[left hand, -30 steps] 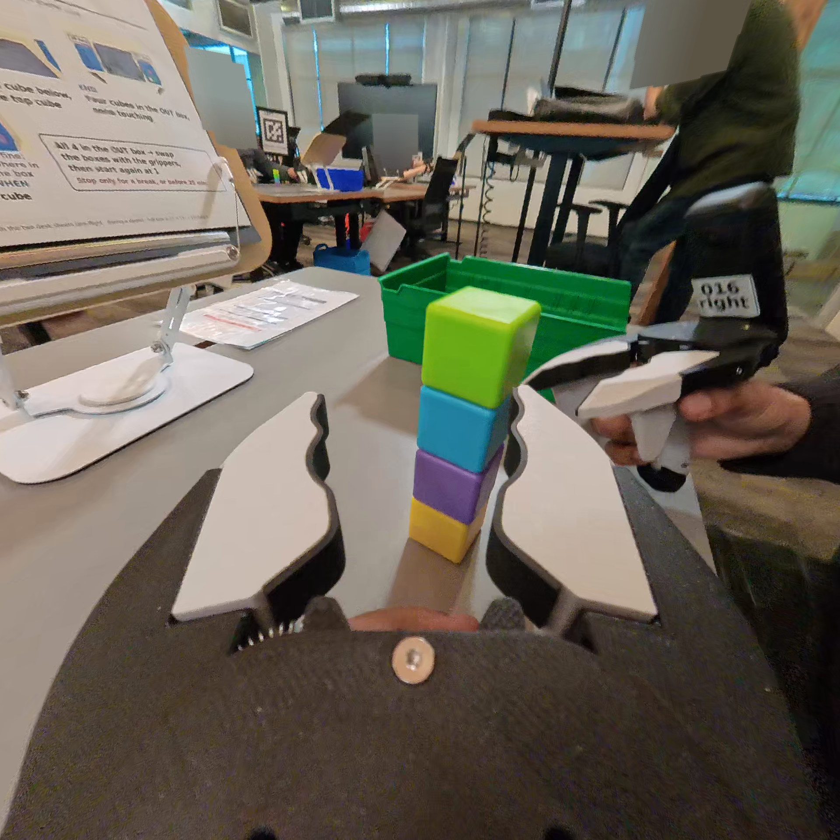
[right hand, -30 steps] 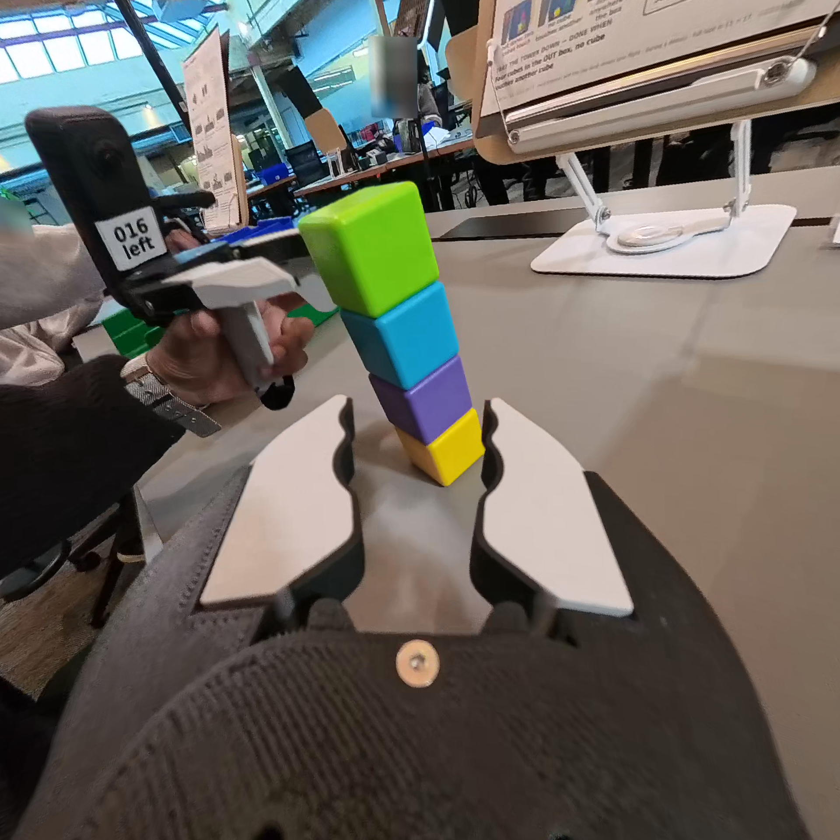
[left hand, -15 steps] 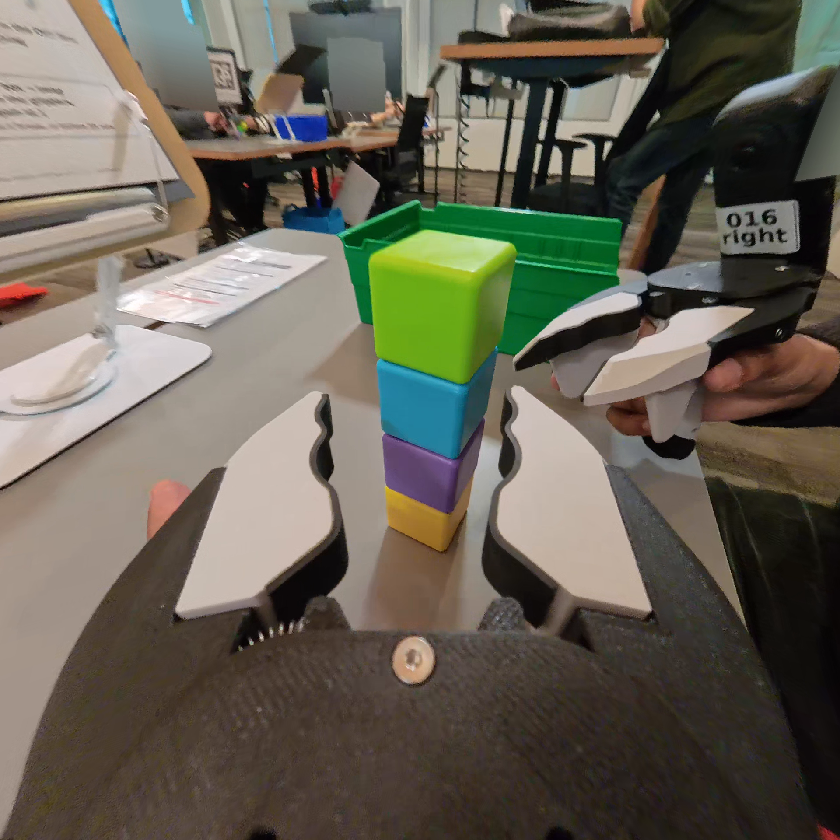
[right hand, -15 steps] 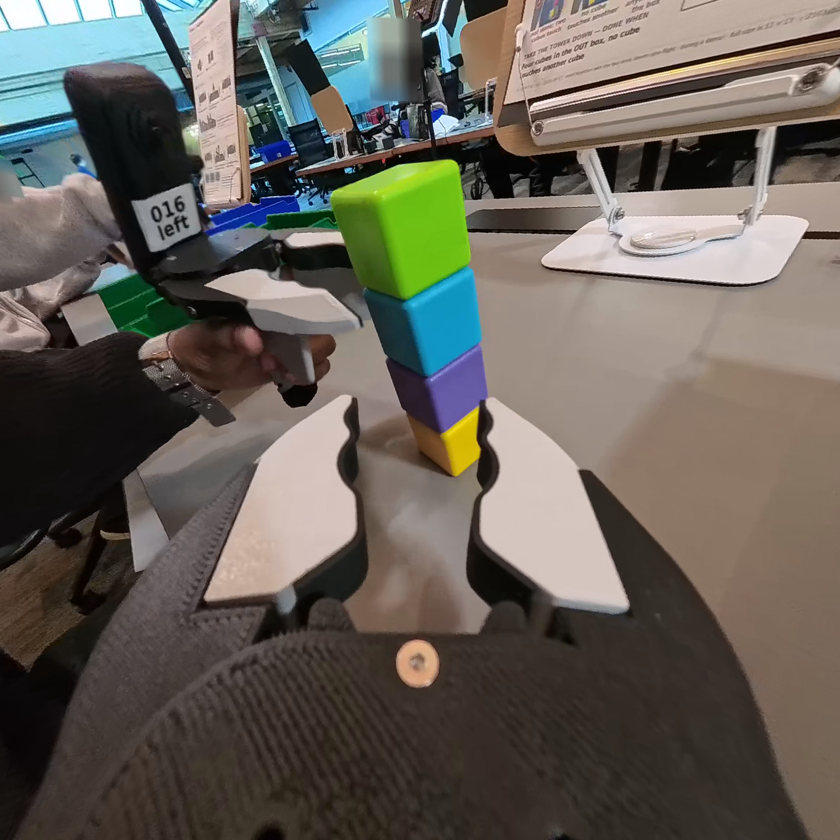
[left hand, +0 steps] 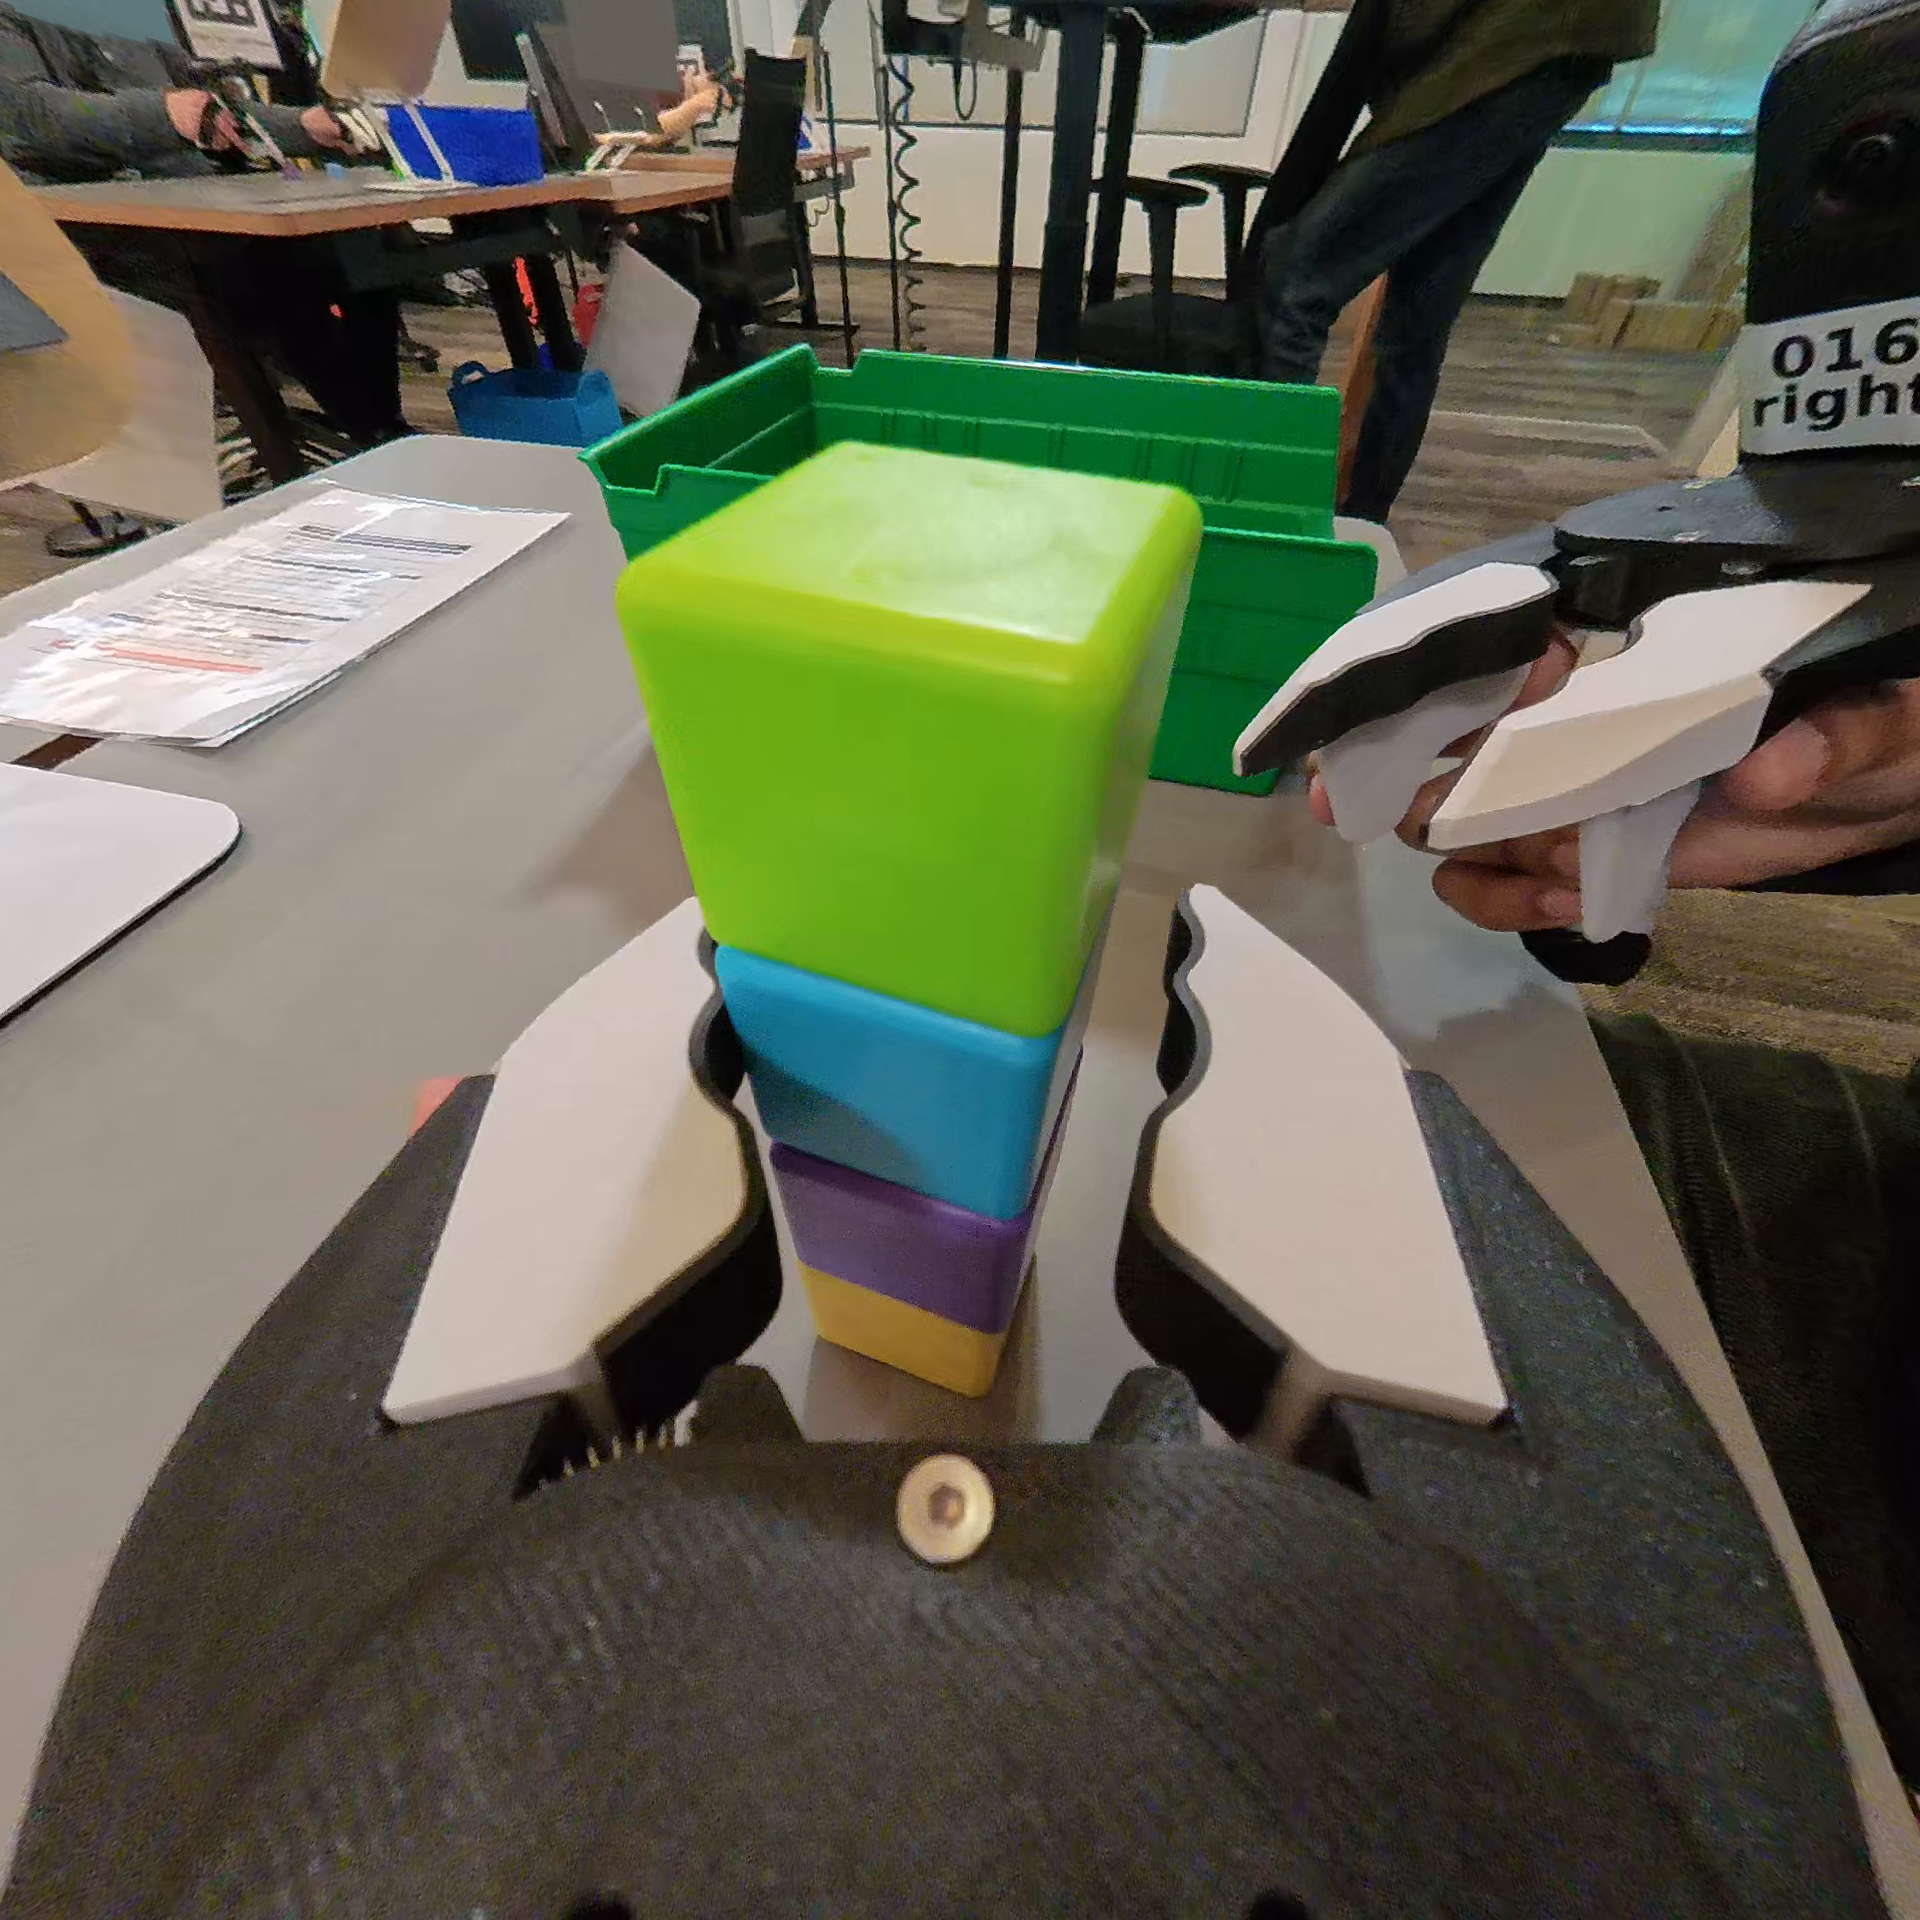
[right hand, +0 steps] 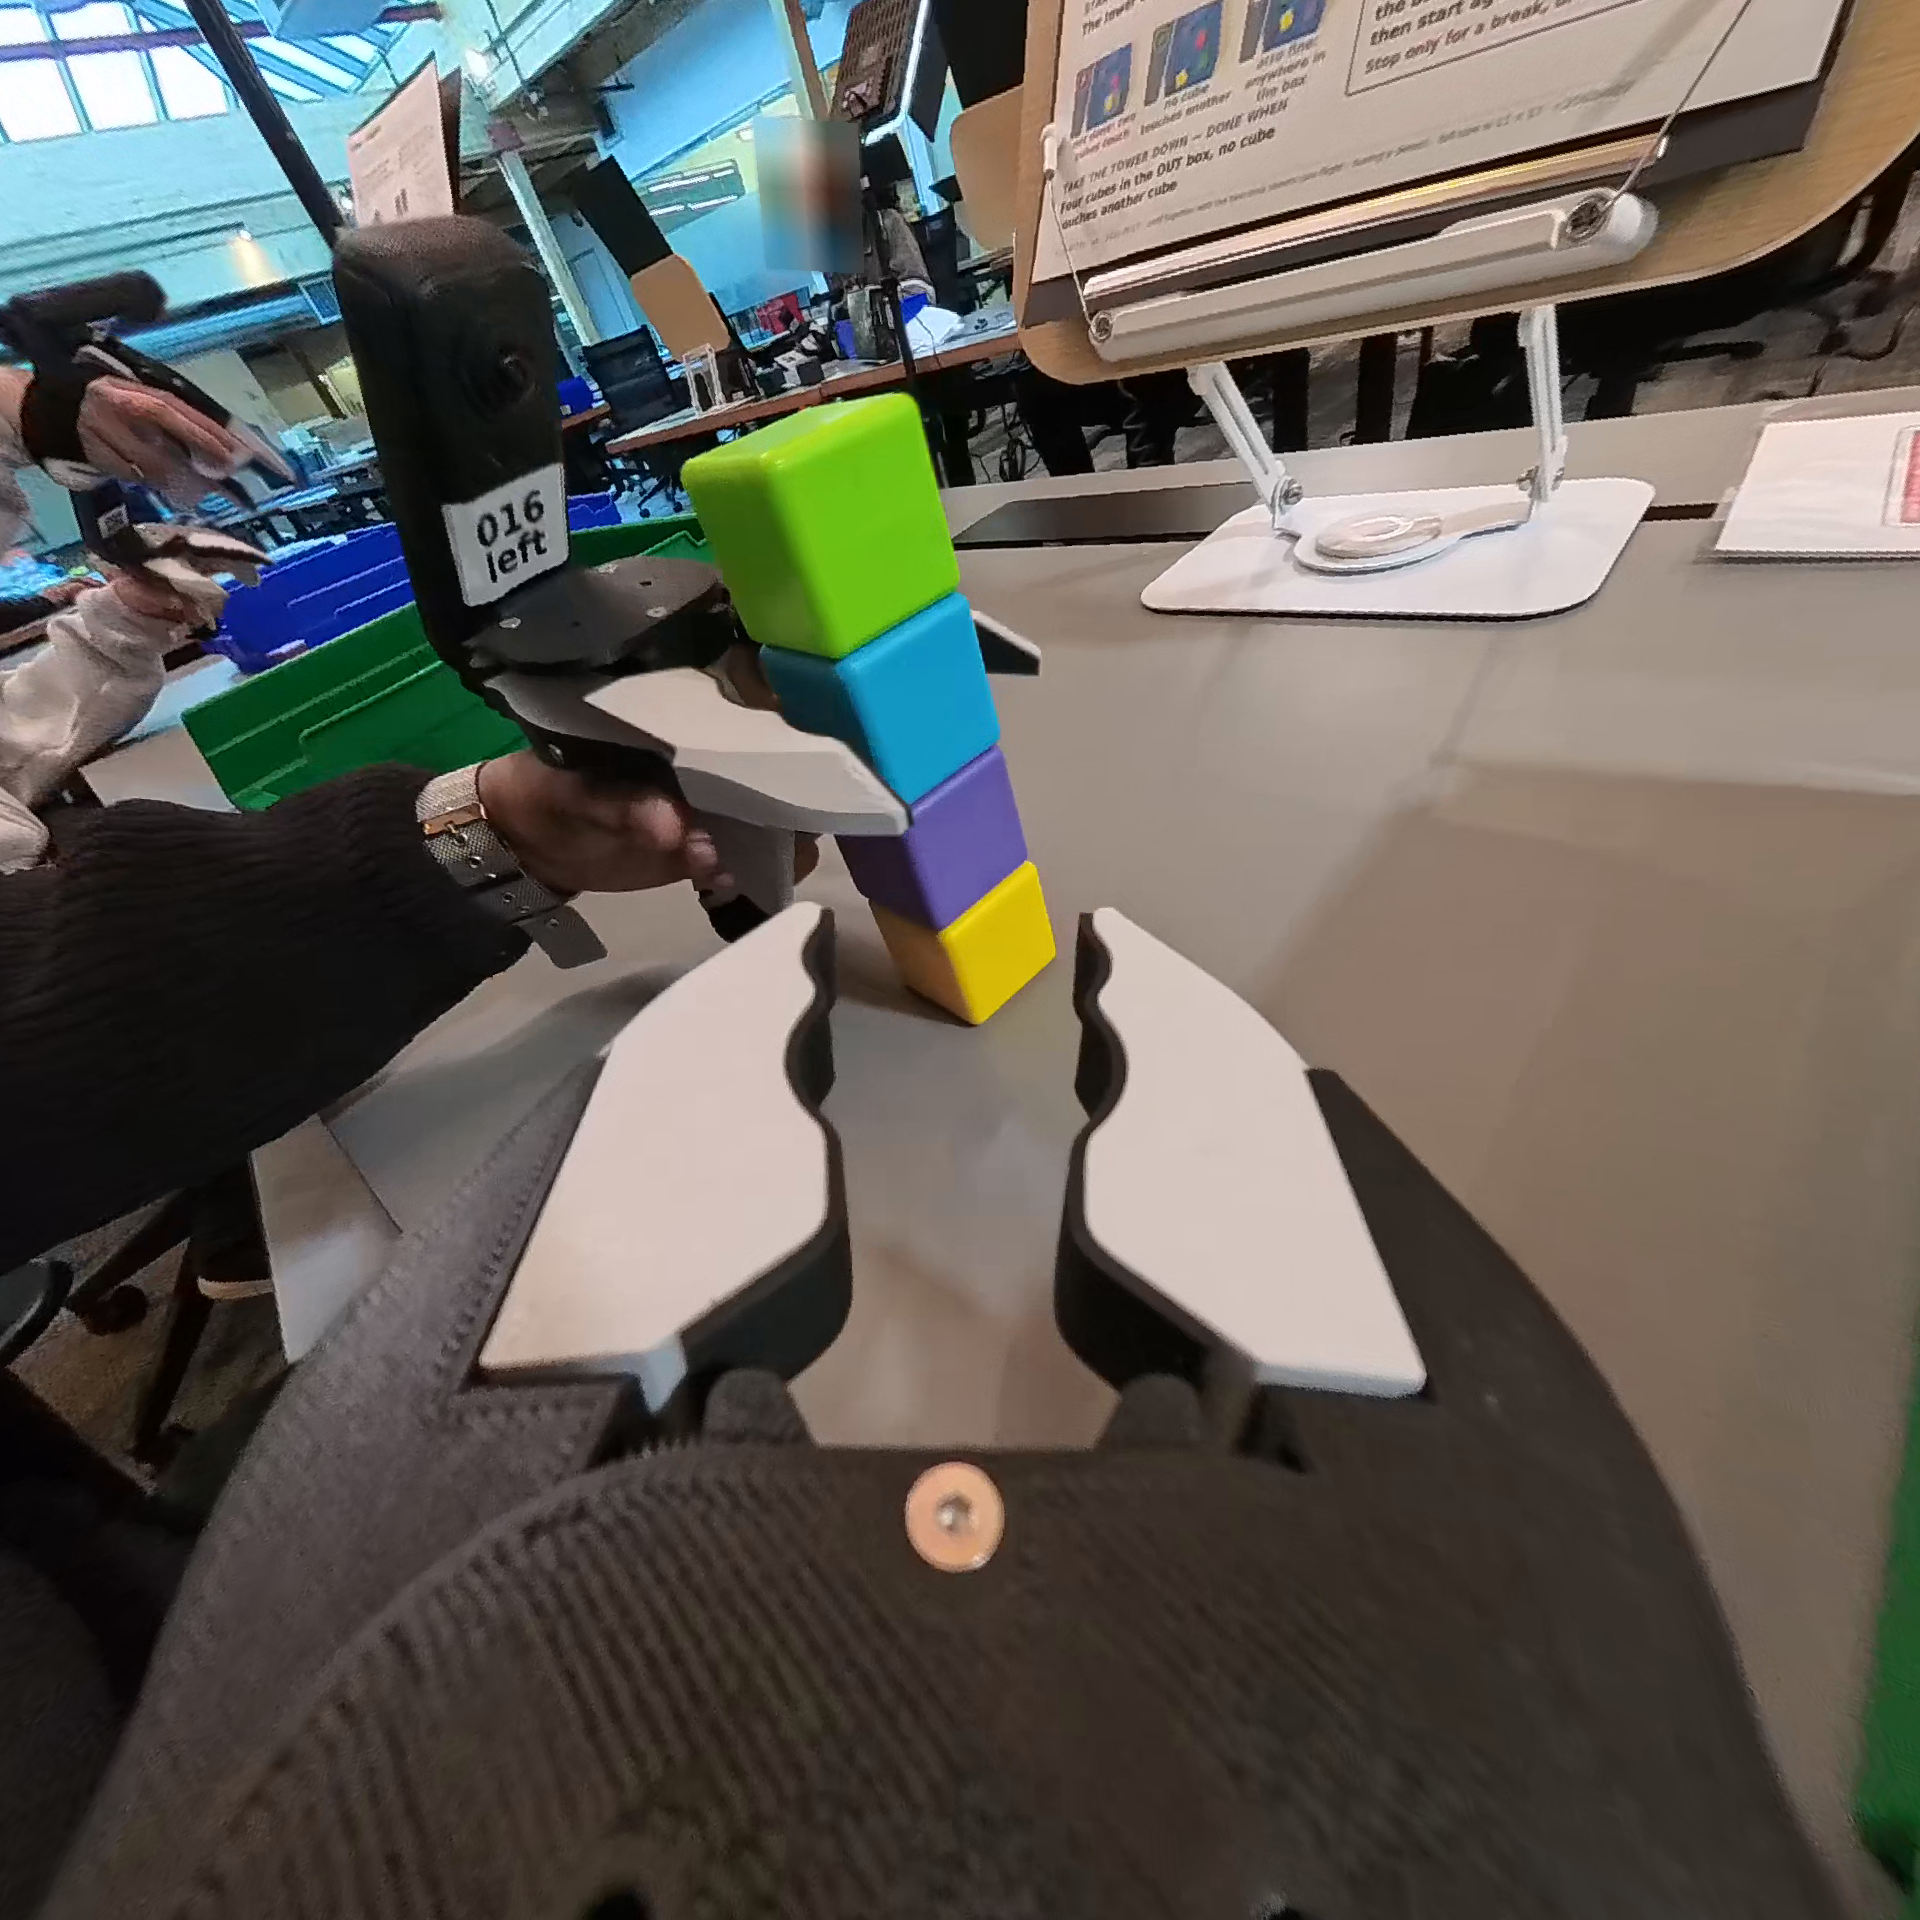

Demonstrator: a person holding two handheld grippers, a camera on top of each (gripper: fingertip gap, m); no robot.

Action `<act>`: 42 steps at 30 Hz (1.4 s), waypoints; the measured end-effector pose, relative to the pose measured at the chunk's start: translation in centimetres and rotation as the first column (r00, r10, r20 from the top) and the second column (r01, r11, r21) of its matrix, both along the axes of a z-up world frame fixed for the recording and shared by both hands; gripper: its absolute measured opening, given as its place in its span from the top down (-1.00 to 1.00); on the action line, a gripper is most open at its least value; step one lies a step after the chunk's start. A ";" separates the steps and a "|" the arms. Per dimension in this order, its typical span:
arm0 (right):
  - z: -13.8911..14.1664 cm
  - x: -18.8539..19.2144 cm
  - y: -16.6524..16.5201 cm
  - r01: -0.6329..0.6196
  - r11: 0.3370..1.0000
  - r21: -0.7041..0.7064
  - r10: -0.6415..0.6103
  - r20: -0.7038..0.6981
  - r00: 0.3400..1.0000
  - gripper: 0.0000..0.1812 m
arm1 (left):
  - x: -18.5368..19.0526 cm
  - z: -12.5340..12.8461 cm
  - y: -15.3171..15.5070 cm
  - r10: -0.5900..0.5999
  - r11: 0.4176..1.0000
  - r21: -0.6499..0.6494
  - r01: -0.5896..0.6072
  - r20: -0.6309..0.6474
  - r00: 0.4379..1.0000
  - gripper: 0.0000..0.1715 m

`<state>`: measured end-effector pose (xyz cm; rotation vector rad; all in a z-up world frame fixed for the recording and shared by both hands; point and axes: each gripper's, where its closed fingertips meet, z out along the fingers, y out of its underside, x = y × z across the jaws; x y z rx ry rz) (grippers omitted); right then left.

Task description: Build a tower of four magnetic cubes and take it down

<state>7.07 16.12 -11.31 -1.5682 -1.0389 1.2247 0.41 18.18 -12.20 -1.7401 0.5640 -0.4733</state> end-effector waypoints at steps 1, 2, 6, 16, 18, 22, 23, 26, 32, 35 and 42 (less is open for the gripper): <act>0.0 0.0 0.0 0.000 1.000 -0.003 0.000 -0.001 1.000 0.51 | 0.0 0.0 0.0 0.003 1.000 0.001 -0.003 -0.001 1.000 0.06; 0.0 0.0 0.0 -0.001 1.000 -0.005 0.001 -0.001 1.000 0.51 | -0.1 0.0 0.0 0.006 1.000 0.000 -0.006 0.002 1.000 0.08; 0.0 -0.5 -0.3 -0.017 1.000 -0.004 0.017 0.002 1.000 0.52 | -0.9 0.1 -0.4 0.032 0.999 0.008 -0.032 0.000 0.999 0.13; -0.2 -2.6 -1.6 -0.091 0.996 -0.007 0.091 0.008 0.996 0.53 | -2.0 -0.1 -2.4 0.062 0.998 -0.005 -0.062 -0.001 0.998 0.28; -0.3 -3.0 -1.9 -0.105 0.994 -0.007 0.105 0.011 0.994 0.53 | -2.1 -0.2 -2.8 0.060 0.998 -0.009 -0.060 0.001 0.998 0.28; -0.3 -3.5 -2.3 -0.121 0.993 -0.002 0.121 0.014 0.993 0.54 | -2.2 -0.2 -3.3 0.065 0.998 -0.008 -0.065 0.005 0.998 0.28; -0.3 -3.6 -2.3 -0.123 0.992 -0.001 0.123 0.014 0.992 0.54 | -2.2 -0.1 -3.3 0.064 0.998 -0.010 -0.064 0.007 0.998 0.28; -0.4 -3.6 -2.3 -0.126 0.992 -0.004 0.126 0.016 0.992 0.54 | -2.1 -0.1 -3.6 0.043 0.999 -0.018 -0.043 0.011 0.999 0.35; -0.3 -3.5 -2.2 -0.119 0.993 -0.002 0.119 0.015 0.993 0.54 | -2.7 0.4 -3.0 0.098 0.995 0.018 -0.098 0.001 0.995 0.25; -0.3 -3.4 -2.1 -0.117 0.993 -0.004 0.117 0.013 0.993 0.55 | -2.4 0.1 -2.9 0.087 0.996 0.006 -0.087 0.012 0.996 0.20; -0.4 -2.8 -1.9 -0.103 0.995 0.003 0.102 0.019 0.995 0.56 | -1.2 -0.3 -2.4 0.046 0.999 -0.001 -0.046 -0.001 0.999 0.21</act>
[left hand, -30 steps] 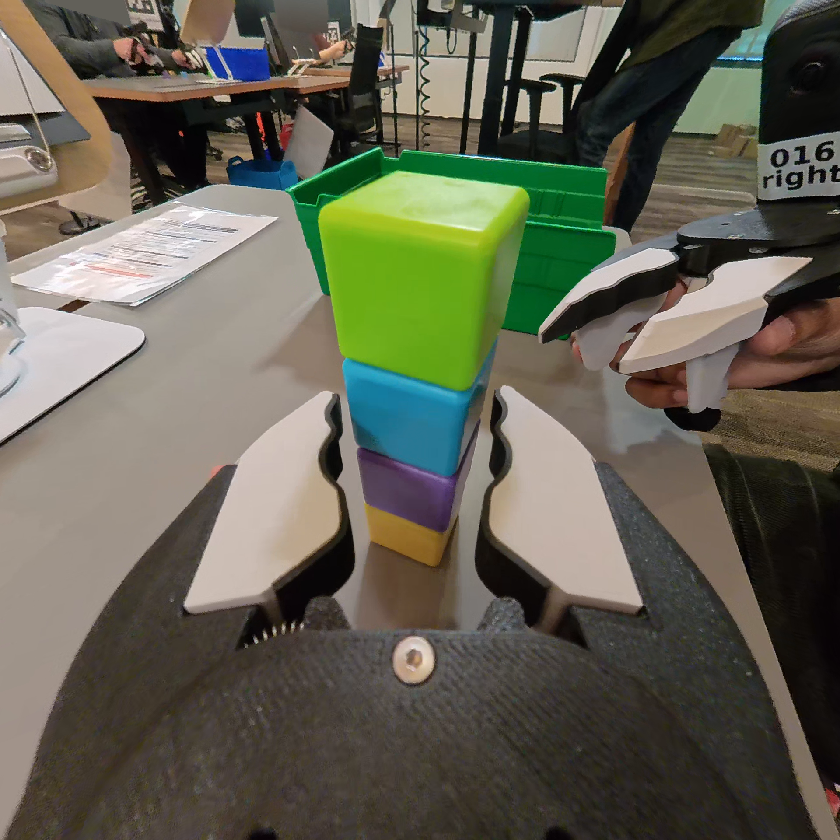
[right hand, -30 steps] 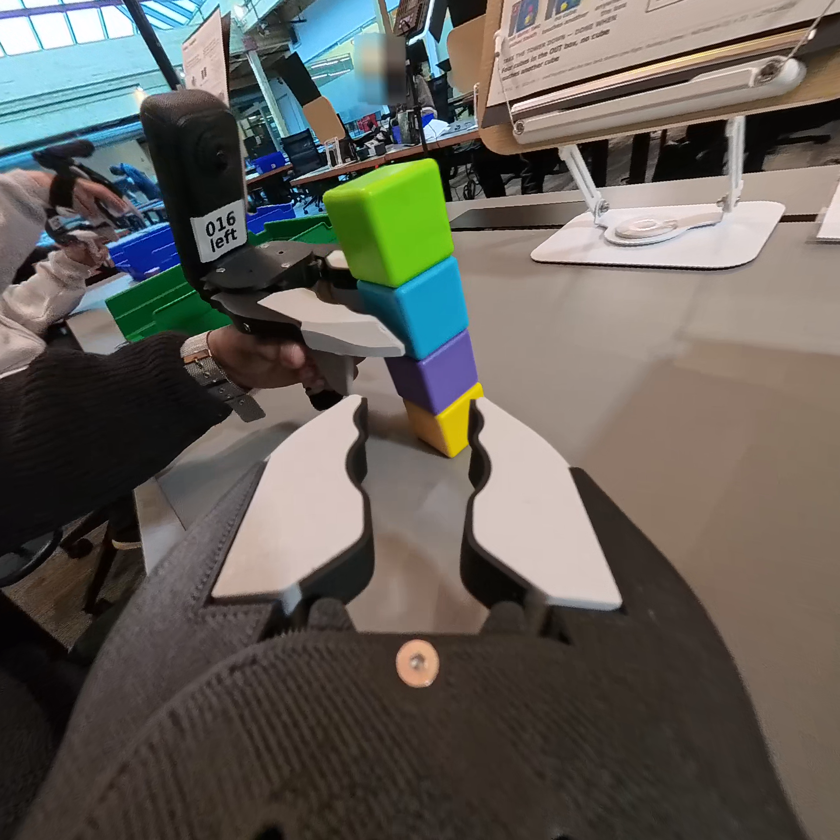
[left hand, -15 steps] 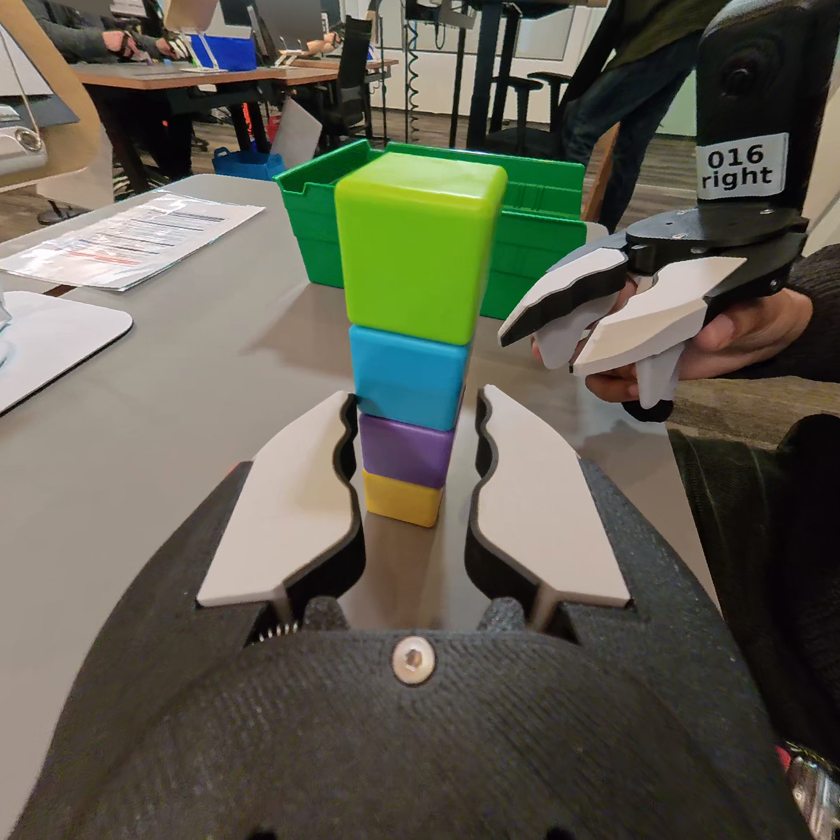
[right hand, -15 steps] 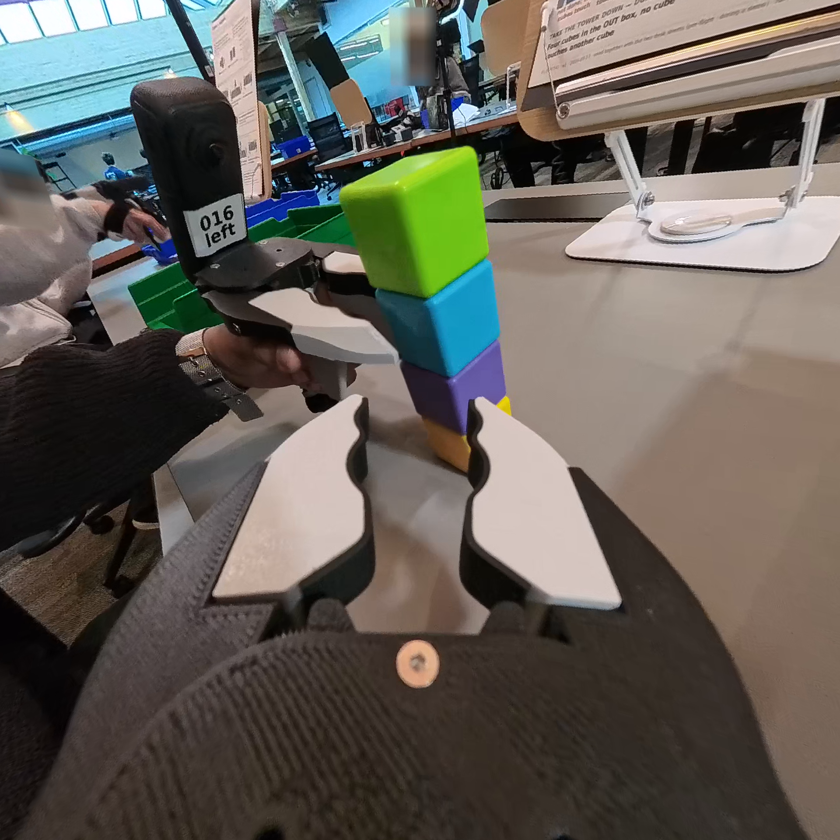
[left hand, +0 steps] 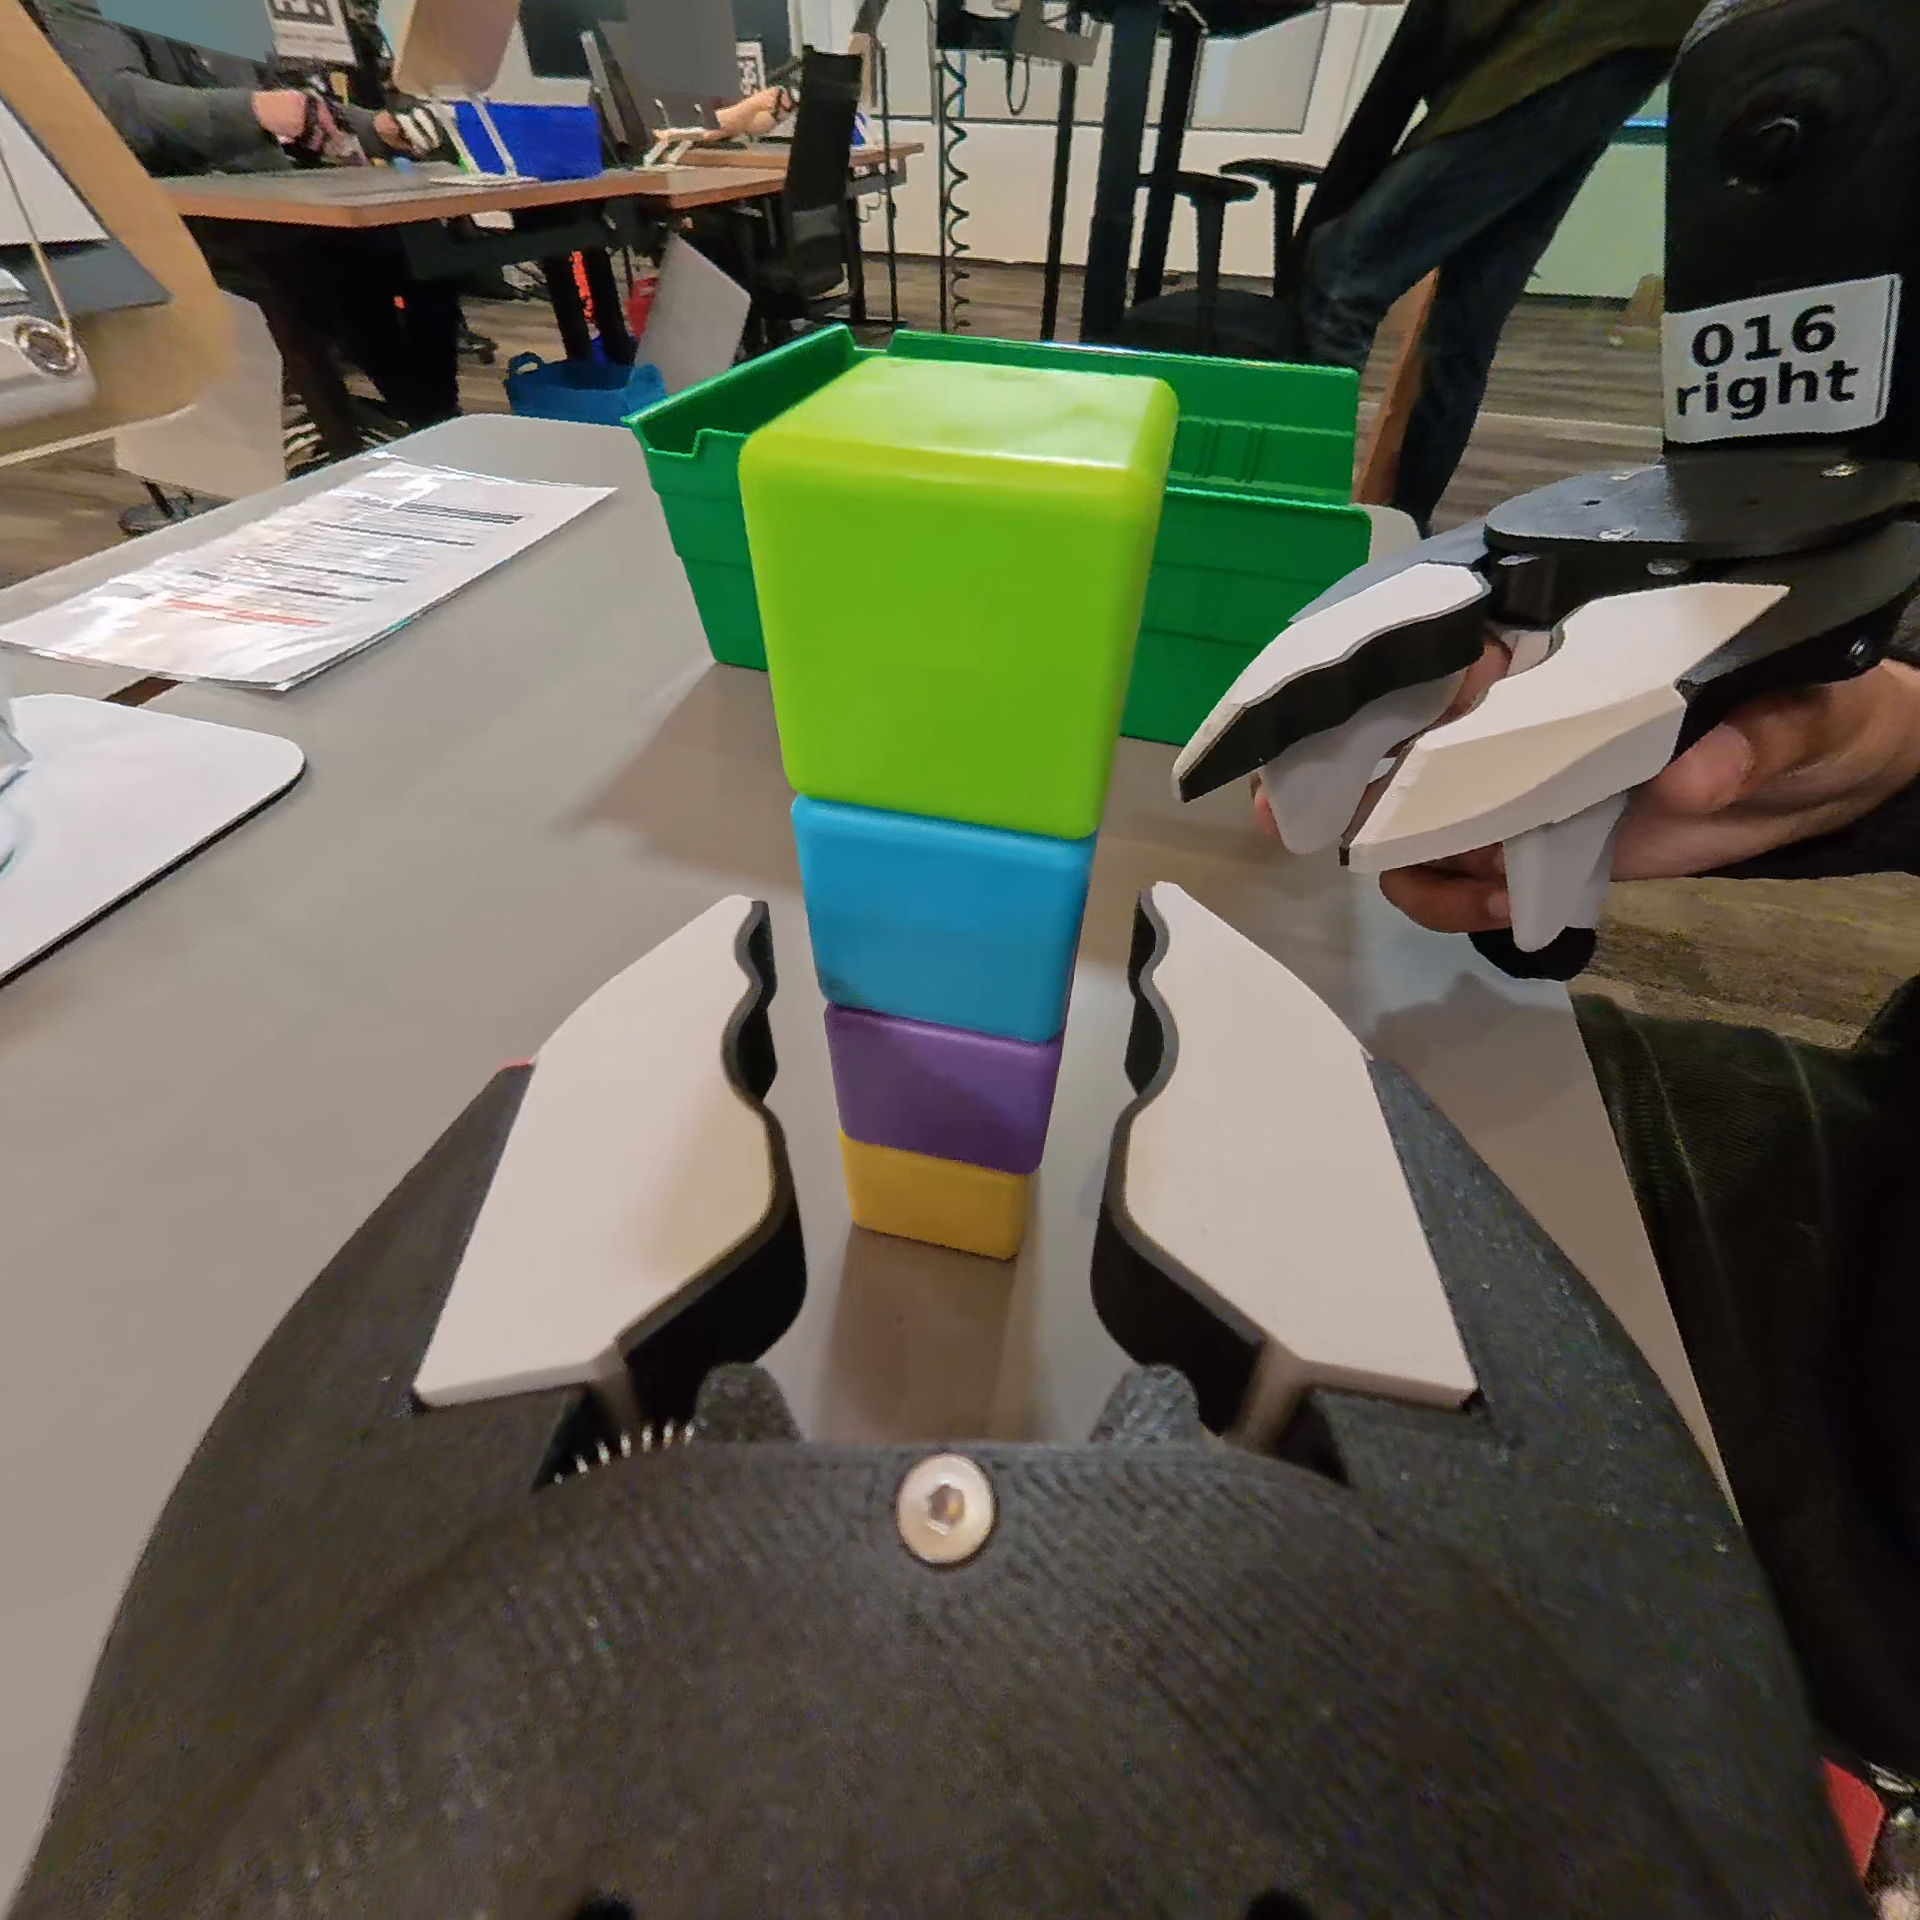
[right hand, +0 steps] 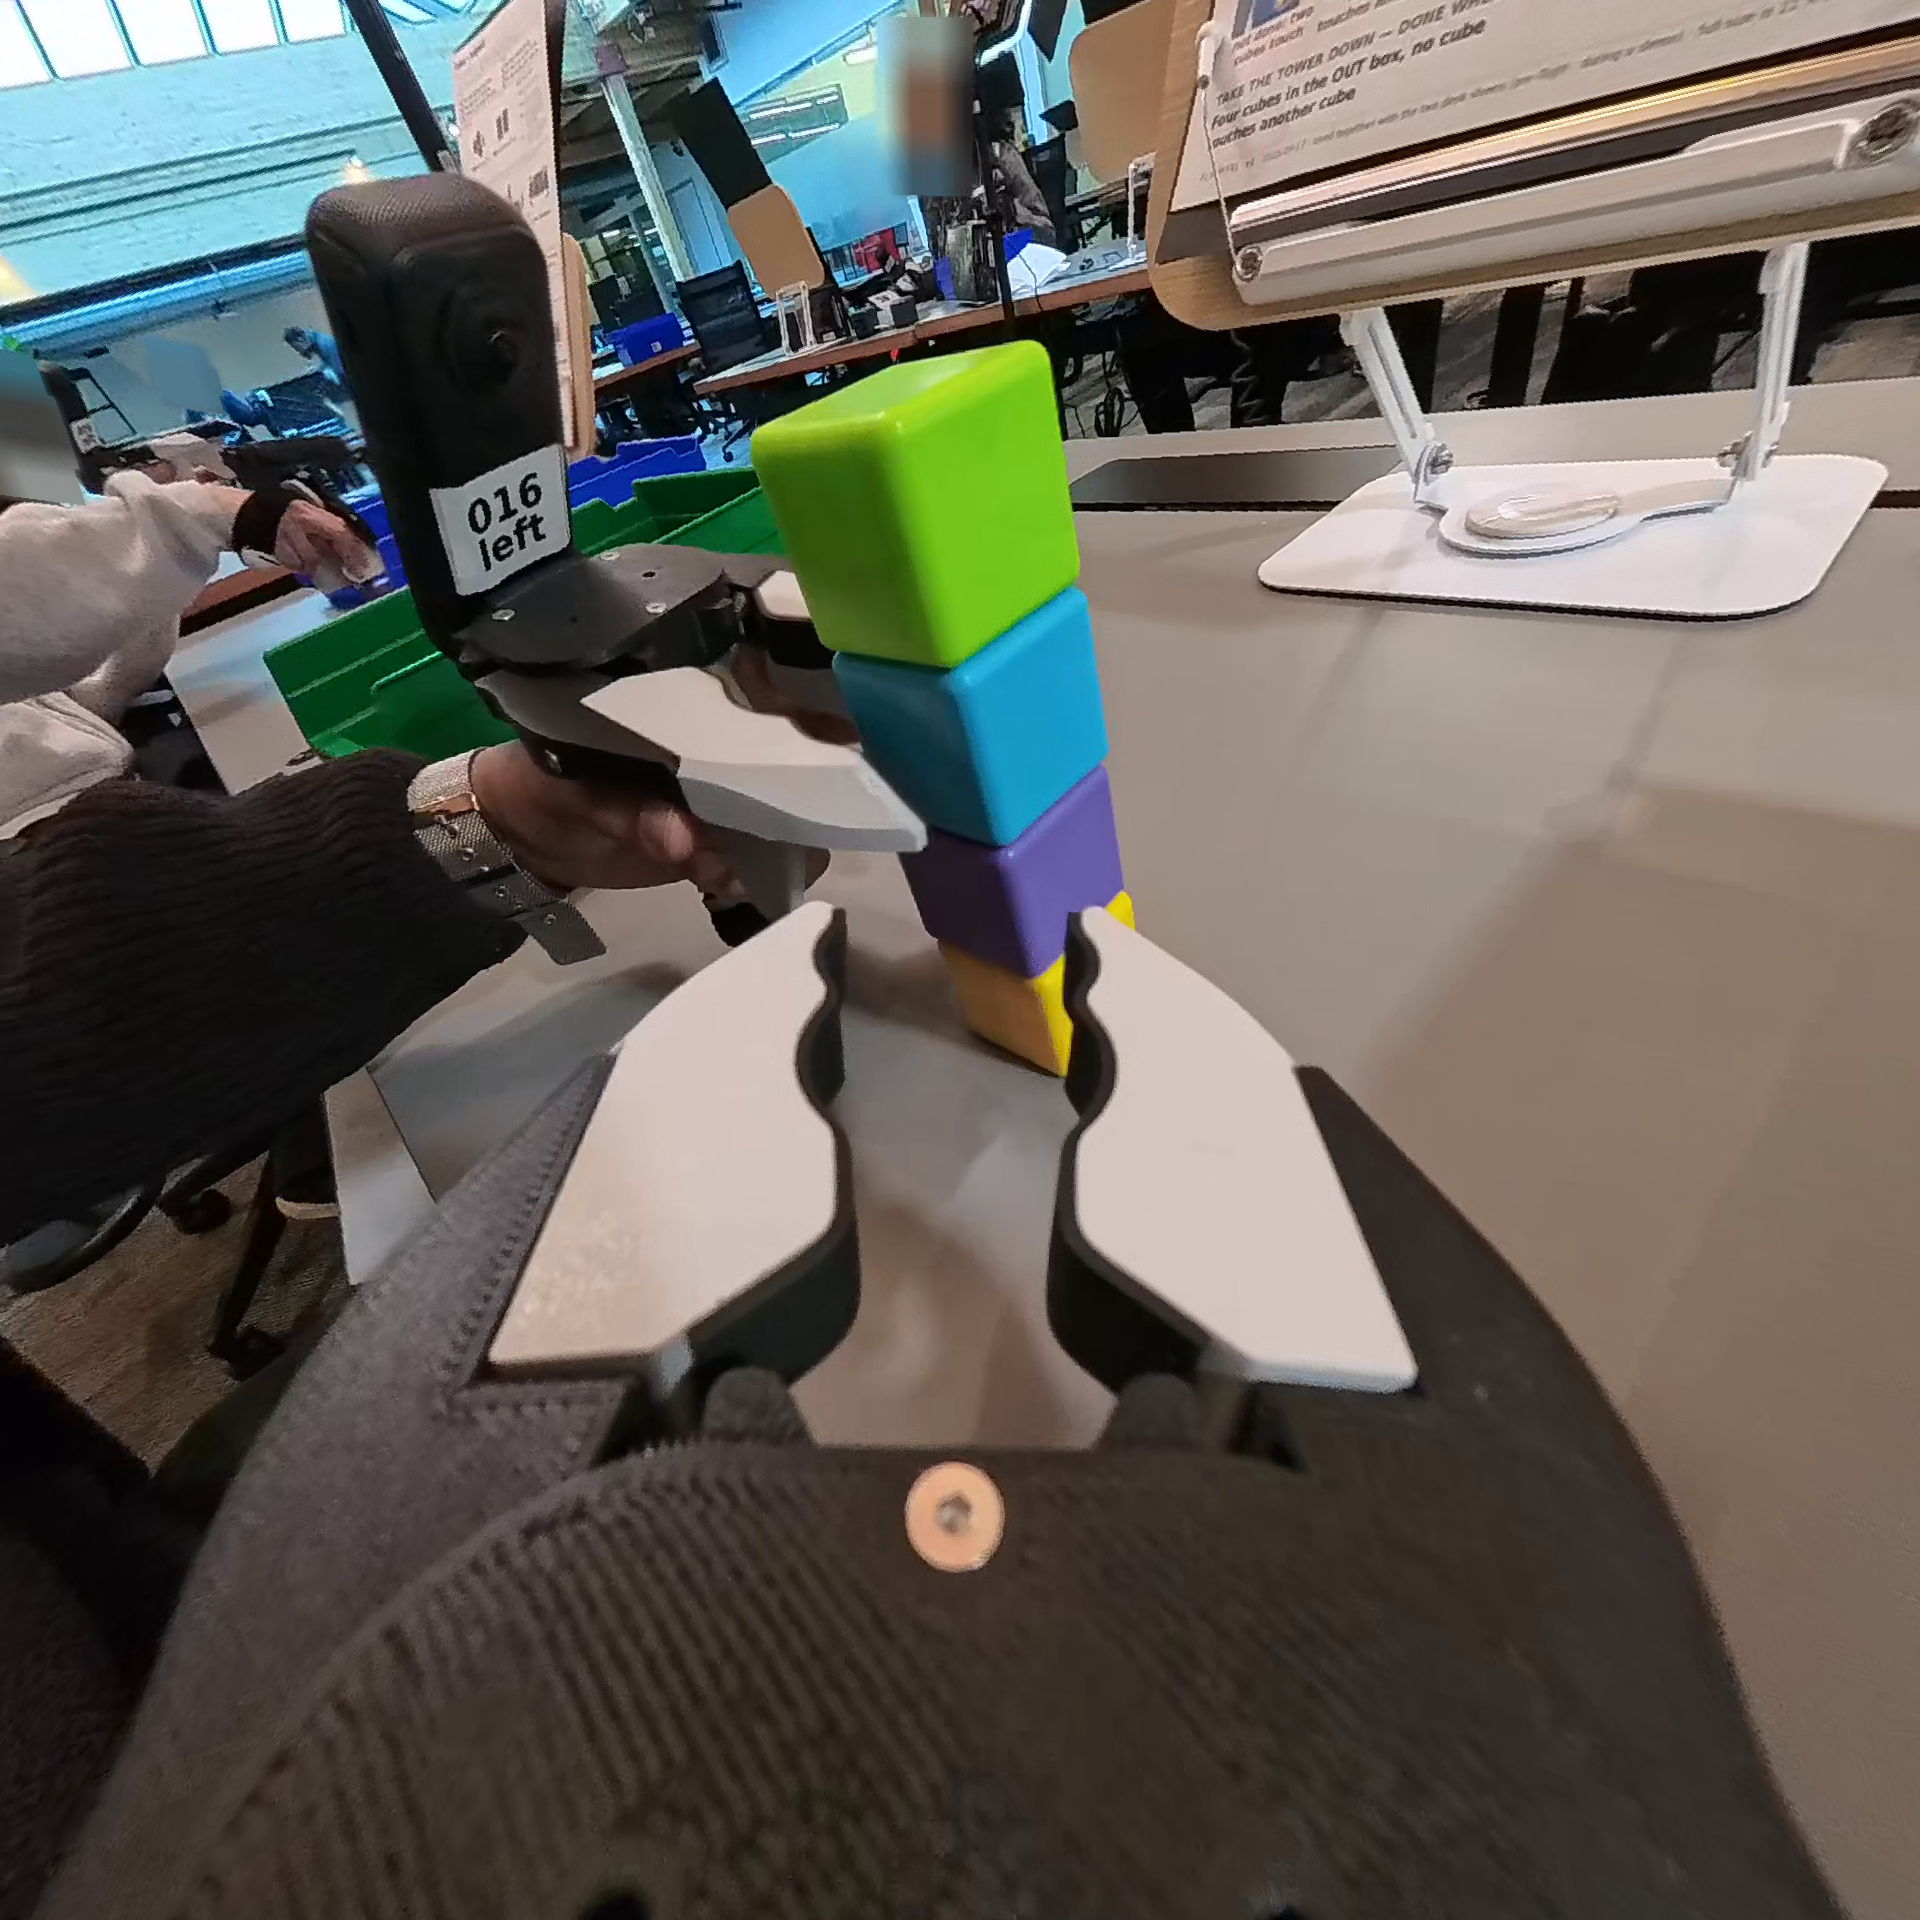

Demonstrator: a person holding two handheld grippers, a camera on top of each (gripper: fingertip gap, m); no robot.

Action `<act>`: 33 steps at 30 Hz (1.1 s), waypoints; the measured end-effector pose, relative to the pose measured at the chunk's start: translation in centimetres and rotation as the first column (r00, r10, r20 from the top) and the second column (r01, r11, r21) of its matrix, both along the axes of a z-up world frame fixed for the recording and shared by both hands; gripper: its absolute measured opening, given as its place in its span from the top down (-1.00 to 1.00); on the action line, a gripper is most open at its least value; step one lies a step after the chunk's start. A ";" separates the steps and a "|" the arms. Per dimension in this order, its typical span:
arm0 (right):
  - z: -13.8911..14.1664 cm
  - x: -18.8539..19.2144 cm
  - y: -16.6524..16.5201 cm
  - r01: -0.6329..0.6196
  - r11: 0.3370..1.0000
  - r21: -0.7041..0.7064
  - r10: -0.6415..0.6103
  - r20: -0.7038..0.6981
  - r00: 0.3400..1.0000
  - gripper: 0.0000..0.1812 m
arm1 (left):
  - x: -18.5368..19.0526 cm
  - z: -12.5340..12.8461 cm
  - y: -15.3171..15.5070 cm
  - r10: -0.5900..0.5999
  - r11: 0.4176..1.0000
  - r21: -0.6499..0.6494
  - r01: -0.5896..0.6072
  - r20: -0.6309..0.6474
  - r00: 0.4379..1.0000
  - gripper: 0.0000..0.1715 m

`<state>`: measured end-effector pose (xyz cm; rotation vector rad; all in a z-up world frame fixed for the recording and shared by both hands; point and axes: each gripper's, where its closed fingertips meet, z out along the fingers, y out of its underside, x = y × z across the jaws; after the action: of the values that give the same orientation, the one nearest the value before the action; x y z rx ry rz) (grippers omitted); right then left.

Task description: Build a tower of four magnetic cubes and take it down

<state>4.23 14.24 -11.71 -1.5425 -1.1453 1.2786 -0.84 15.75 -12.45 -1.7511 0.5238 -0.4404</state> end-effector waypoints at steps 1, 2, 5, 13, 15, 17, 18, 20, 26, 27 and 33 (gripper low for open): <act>0.0 0.2 0.1 0.004 1.000 0.001 -0.004 0.001 1.000 0.56 | 0.1 0.1 0.1 -0.005 1.000 0.003 0.005 0.005 1.000 0.22; -0.1 0.3 0.1 0.008 1.000 -0.001 -0.008 0.002 1.000 0.57 | 0.1 0.2 0.3 -0.011 1.000 0.007 0.011 0.012 1.000 0.23; -0.1 0.9 0.3 0.021 1.000 -0.001 -0.021 0.003 1.000 0.58 | 0.6 0.9 0.5 -0.053 0.998 0.022 0.052 0.057 0.997 0.30; 0.2 1.9 0.4 0.018 1.000 -0.002 -0.018 -0.019 1.000 0.60 | 1.3 1.2 1.1 -0.128 0.992 0.037 0.124 0.109 0.986 0.36; 0.9 1.9 -0.5 -0.042 0.999 -0.006 0.041 -0.065 0.997 0.70 | 1.3 1.1 1.1 -0.133 0.991 0.040 0.130 0.103 0.986 0.35; 1.9 2.0 -2.0 -0.145 0.989 -0.020 0.141 -0.131 0.981 0.79 | 1.4 1.0 1.0 -0.144 0.989 0.041 0.140 0.106 0.984 0.35; 2.4 2.2 -2.8 -0.204 0.979 -0.027 0.198 -0.159 0.967 0.81 | 1.5 1.0 0.9 -0.151 0.988 0.041 0.148 0.109 0.982 0.35; 2.7 2.3 -3.7 -0.268 0.963 -0.030 0.259 -0.180 0.949 0.77 | 1.8 1.0 0.7 -0.179 0.984 0.033 0.176 0.115 0.977 0.35; 3.2 2.1 -3.0 -0.236 0.968 0.090 0.249 -0.186 0.951 0.46 | 2.4 1.0 0.0 -0.204 0.979 0.025 0.202 0.117 0.972 0.34; 3.2 1.9 -2.8 -0.229 0.967 0.110 0.246 -0.183 0.952 0.42 | 2.4 1.0 -0.1 -0.202 0.979 0.027 0.200 0.120 0.972 0.34; 3.6 0.1 -1.5 -0.257 0.961 0.102 0.273 -0.205 0.940 0.33 | 2.4 1.1 0.3 -0.186 0.982 0.040 0.182 0.148 0.971 0.35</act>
<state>4.36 12.75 -8.12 -1.1885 -1.2719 1.5234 1.55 16.01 -11.35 -1.6353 0.5830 -0.6886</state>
